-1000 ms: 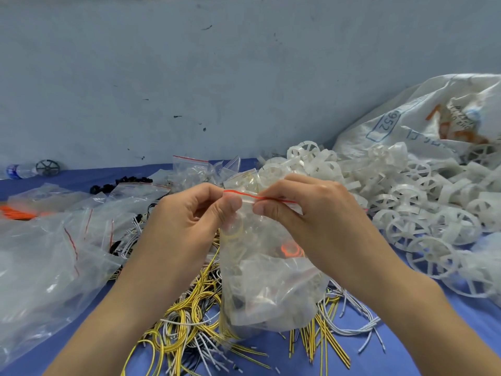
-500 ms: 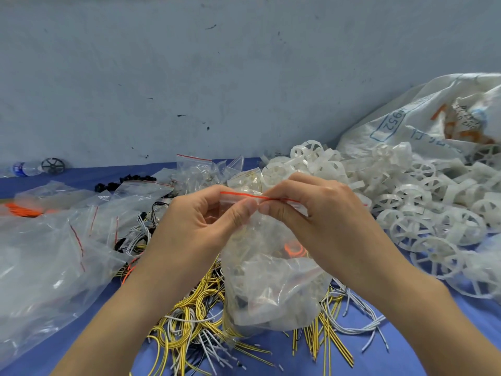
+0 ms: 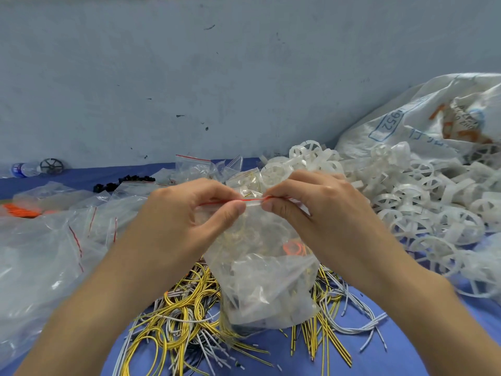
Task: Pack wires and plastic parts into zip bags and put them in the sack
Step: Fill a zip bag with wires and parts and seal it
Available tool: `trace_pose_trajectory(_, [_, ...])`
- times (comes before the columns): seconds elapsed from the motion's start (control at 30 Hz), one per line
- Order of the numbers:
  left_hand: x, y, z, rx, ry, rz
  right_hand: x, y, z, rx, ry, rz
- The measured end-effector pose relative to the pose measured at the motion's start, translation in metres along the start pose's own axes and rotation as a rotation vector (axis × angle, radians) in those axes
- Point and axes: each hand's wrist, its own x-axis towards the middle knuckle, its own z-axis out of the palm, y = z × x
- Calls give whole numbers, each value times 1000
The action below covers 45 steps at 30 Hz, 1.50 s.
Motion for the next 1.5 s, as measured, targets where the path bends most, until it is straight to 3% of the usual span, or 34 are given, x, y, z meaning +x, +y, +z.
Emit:
trace_pose_trajectory(0.17, [0,7,0,257,-35,146,-2,-9,1,-5,-12,-58])
trace_pose_trajectory(0.53, [-1,-2,-12,311,-10,62,1,10,-9,97,23,4])
trace_pose_trajectory(0.73, [-2,14,1,303,-17,168,0,-5,-4,170,33,-47])
trace_pose_trajectory(0.9, [-1,6,-7,291,-13,150,2,3,-7,281,44,29])
trace_pose_trajectory(1.2, [-4,23,6,226,84,148,0,-2,-3,299,59,1])
trace_pose_trajectory(1.4, [-5,21,11,242,143,131,-1,-7,10,614,67,153])
trace_pose_trajectory(1.5, [-3,16,9,263,101,138,-1,-9,16,618,110,161])
